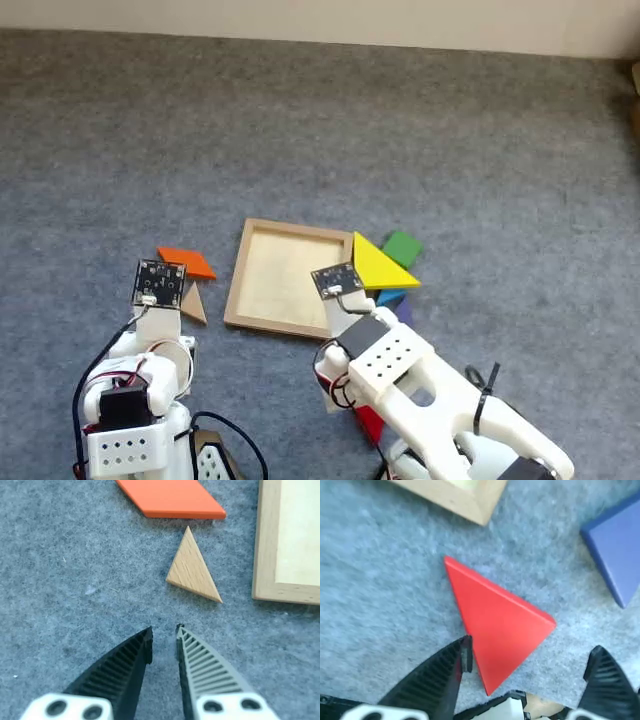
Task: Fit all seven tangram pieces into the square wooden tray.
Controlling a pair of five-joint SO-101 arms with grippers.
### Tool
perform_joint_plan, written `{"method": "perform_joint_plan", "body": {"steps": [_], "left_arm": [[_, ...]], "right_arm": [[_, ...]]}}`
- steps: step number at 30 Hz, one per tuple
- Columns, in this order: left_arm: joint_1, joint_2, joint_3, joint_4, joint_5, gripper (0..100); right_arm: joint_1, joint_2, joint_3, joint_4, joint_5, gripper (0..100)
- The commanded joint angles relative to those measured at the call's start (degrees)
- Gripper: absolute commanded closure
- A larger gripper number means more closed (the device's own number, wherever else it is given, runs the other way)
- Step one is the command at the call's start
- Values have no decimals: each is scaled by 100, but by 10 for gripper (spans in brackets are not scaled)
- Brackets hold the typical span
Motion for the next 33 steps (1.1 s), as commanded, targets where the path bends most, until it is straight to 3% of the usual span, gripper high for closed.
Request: {"method": "perform_joint_plan", "body": {"steps": [1, 8, 16, 33], "left_arm": [[-48, -163, 110, 18, 18, 909], [-48, -163, 110, 18, 18, 909], [-48, -163, 110, 18, 18, 909], [-48, -163, 110, 18, 18, 909]], "right_arm": [[-75, 22, 13, -127, -79, 650], [-84, 497, 479, -875, -79, 650], [-75, 1446, -22, -875, -79, 652], [-40, 1481, -4, -919, -9, 652]]}}
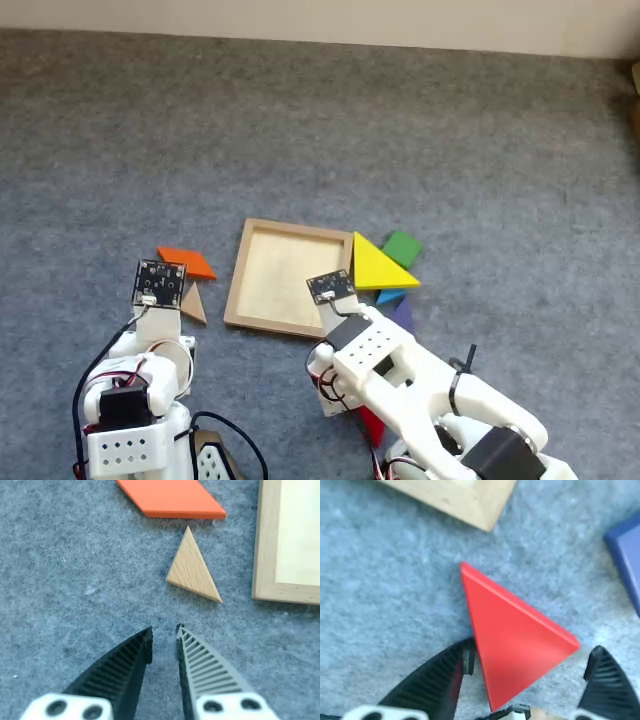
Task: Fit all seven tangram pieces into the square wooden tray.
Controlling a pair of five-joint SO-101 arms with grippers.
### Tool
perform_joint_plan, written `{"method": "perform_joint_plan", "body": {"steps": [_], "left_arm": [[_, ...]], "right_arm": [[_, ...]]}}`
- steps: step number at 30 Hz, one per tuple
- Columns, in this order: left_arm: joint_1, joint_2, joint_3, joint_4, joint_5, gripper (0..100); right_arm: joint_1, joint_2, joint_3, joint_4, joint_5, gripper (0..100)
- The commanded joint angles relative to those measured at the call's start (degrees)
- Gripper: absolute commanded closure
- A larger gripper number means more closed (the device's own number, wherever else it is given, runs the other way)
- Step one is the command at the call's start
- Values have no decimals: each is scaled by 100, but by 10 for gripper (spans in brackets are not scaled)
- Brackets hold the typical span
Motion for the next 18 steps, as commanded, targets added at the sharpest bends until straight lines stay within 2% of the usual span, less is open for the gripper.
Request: {"method": "perform_joint_plan", "body": {"steps": [1, 5, 11, 18], "left_arm": [[-48, -163, 110, 18, 18, 909], [-48, -163, 110, 18, 18, 909], [-48, -163, 110, 18, 18, 909], [-48, -163, 110, 18, 18, 909]], "right_arm": [[-4, 136, -48, -145, 70, 652], [-4, 136, -22, -145, 334, 657], [242, 127, -66, -145, 378, 747], [268, 127, -66, -154, 378, 748]]}}
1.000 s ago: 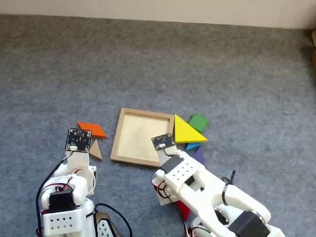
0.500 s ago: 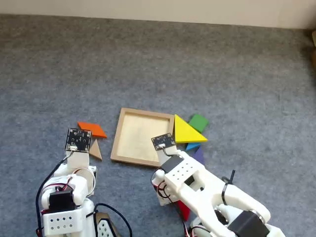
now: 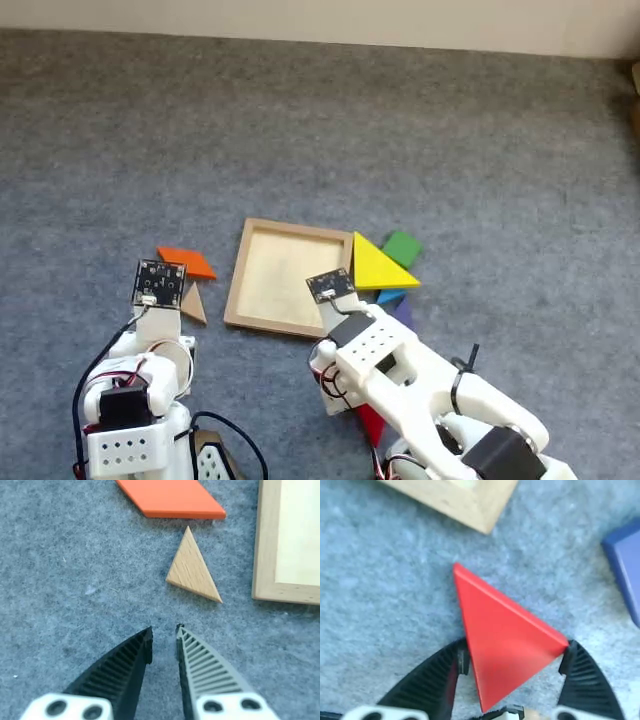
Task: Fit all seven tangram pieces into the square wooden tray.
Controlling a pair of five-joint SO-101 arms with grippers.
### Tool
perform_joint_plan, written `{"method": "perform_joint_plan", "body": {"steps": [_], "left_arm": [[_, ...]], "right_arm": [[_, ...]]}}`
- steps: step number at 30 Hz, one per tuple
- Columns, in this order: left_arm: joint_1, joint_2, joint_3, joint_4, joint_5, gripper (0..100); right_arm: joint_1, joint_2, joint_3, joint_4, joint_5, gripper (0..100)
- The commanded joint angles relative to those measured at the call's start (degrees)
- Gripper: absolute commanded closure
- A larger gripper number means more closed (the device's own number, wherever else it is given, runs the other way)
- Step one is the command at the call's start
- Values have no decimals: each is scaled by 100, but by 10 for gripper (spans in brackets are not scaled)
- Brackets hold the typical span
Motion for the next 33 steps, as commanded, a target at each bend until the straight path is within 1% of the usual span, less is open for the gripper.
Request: {"method": "perform_joint_plan", "body": {"steps": [1, 8, 13, 21, 23, 28, 33], "left_arm": [[-48, -163, 110, 18, 18, 909], [-48, -163, 110, 18, 18, 909], [-48, -163, 110, 18, 18, 909], [-48, -163, 110, 18, 18, 909], [-48, -163, 110, 18, 18, 909], [-48, -163, 110, 18, 18, 909], [-48, -163, 110, 18, 18, 909]], "right_arm": [[127, 110, -48, -154, 70, 748], [145, 66, -48, -127, 70, 752], [356, 57, -48, -110, 70, 753], [374, -22, -84, -110, 70, 753], [374, -277, -119, -101, 62, 765], [374, -1279, -75, -101, 62, 870], [356, -1886, 259, -40, 62, 871]]}}
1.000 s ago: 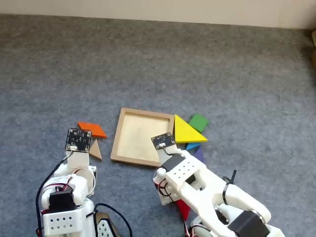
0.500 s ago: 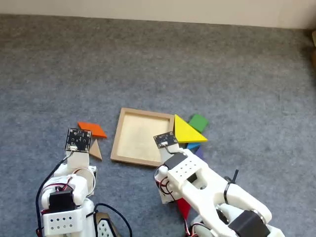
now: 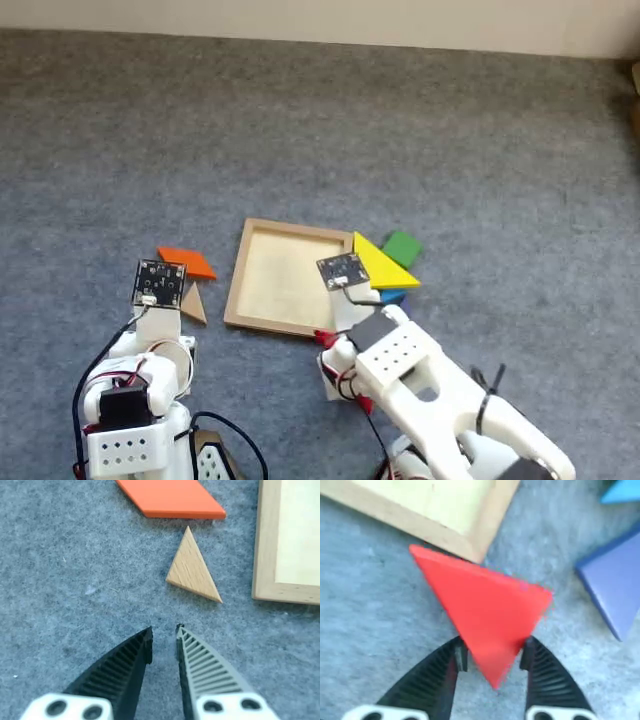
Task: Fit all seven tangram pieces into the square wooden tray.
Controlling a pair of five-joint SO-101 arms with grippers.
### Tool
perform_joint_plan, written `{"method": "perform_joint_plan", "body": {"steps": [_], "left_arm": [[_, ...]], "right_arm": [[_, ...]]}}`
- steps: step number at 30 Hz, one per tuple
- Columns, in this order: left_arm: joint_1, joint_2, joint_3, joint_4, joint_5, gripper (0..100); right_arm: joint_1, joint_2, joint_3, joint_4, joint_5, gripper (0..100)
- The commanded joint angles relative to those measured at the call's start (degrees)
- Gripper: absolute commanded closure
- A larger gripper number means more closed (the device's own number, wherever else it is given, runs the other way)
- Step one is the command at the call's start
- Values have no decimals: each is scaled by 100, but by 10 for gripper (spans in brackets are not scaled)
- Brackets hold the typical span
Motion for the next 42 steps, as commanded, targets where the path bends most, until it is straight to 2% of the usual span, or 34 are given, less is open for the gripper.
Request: {"method": "perform_joint_plan", "body": {"steps": [1, 14, 21, 23, 27, 29, 32, 42], "left_arm": [[-48, -163, 110, 18, 18, 909], [-48, -163, 110, 18, 18, 909], [-48, -163, 110, 18, 18, 909], [-48, -163, 110, 18, 18, 909], [-48, -163, 110, 18, 18, 909], [-48, -163, 110, 18, 18, 909], [-48, -163, 110, 18, 18, 909], [-48, -163, 110, 18, 18, 909]], "right_arm": [[84, -488, 84, -31, 53, 871], [101, -971, 84, -75, 44, 874], [101, -971, 92, -593, 44, 868], [101, -1015, 92, -585, 44, 826], [101, -980, 84, -585, 53, 633], [92, -971, 84, -585, 264, 583], [92, -963, 101, -602, 589, 581], [48, 321, 75, -1156, 580, 582]]}}
